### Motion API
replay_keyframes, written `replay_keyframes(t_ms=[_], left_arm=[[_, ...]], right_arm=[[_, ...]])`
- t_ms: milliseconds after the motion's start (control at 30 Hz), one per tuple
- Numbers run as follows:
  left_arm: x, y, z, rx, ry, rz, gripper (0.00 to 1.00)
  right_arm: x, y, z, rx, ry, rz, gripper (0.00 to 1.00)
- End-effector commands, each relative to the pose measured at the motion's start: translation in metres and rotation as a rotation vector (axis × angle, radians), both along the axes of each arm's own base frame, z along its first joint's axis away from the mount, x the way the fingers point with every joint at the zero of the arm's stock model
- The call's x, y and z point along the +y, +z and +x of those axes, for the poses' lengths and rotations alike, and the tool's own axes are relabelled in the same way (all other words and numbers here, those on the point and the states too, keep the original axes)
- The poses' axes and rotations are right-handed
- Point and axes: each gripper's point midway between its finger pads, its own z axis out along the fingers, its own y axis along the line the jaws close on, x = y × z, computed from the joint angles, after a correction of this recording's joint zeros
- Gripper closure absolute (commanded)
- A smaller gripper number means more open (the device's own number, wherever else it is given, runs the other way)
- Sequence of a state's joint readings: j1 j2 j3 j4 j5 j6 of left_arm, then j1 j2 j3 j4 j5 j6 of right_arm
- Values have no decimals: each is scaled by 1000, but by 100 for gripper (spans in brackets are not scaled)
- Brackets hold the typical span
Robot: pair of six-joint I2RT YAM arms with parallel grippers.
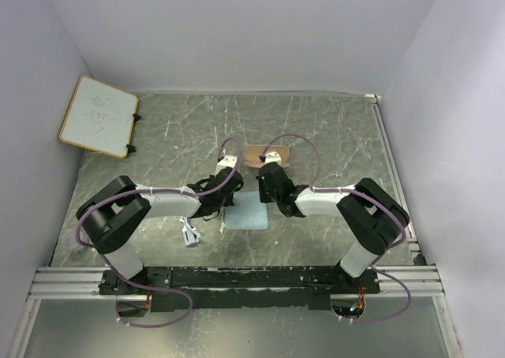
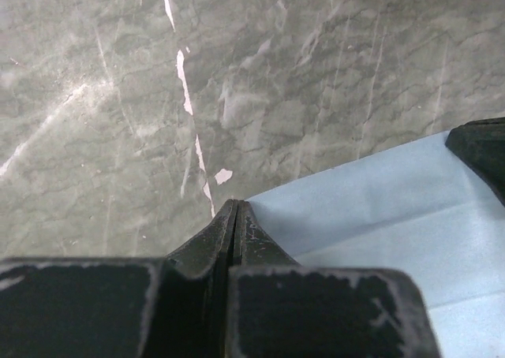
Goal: Organize the sunglasses
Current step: Fold the glasses cleaning cloth at the center of the board.
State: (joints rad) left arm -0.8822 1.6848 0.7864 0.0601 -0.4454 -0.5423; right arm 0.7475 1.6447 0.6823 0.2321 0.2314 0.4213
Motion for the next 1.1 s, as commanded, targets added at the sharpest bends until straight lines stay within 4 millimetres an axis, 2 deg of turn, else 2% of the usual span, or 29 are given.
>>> replay_keyframes(t_ms=[0, 700, 1067], left_arm=[[13, 4, -6, -13, 12, 43, 93], [9, 25, 4, -84, 10, 22, 93], [3, 38, 3, -103, -23, -19, 93]], right_arm=[[-5, 9, 3, -21, -18, -7, 100], [-4, 26, 4, -58, -15, 18, 100], [-8, 31, -2, -64, -15, 29, 100]])
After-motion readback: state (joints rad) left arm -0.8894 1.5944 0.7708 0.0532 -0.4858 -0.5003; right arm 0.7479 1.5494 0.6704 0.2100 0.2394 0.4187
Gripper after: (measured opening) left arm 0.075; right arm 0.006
